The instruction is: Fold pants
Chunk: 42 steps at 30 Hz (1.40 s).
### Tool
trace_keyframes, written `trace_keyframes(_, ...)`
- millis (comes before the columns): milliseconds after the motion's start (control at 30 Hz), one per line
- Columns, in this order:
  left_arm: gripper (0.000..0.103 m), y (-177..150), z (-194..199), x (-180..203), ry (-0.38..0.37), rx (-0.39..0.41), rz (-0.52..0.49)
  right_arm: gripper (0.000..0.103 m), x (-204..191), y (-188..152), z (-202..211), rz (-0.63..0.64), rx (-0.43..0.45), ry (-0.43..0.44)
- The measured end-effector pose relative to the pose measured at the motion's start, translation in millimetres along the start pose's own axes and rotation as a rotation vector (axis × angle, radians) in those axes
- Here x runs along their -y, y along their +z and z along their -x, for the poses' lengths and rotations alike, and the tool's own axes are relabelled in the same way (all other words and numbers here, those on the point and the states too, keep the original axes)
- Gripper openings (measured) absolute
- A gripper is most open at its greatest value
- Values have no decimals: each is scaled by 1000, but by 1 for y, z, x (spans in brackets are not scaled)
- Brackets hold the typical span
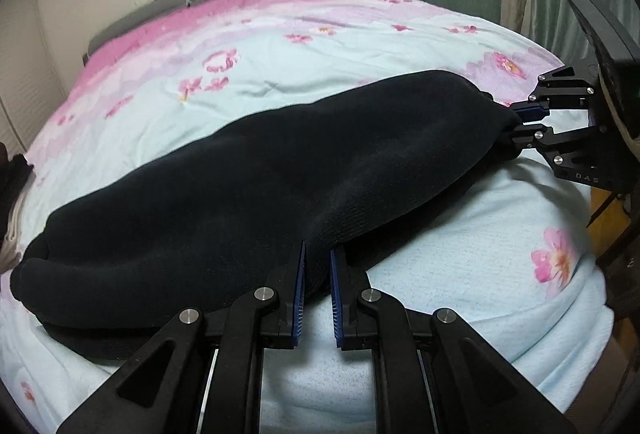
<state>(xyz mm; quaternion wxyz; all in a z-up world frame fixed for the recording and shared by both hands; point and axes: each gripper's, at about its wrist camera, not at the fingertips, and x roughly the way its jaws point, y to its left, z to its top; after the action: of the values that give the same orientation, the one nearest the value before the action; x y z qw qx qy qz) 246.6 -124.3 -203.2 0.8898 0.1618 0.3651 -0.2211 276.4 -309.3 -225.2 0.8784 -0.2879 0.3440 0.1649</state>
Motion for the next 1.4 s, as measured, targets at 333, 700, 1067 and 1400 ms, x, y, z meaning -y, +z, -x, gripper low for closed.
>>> trace_keyframes(333,48,4,54,-7,9,85,76,60,2,-2,65,-177,77,-155)
trace_keyframes(700,56,-1,81,-52,161,173,321,63,46,-42,55,-1145,72,122)
trace_keyframes(1067,56,21,61,-25,144,178,254,63,52,-90,-3,-1732,108,374)
trace_keyframes(1400,56,127,-1,8,-223,78,-116,56,58,-99,-9,-1805,152,332)
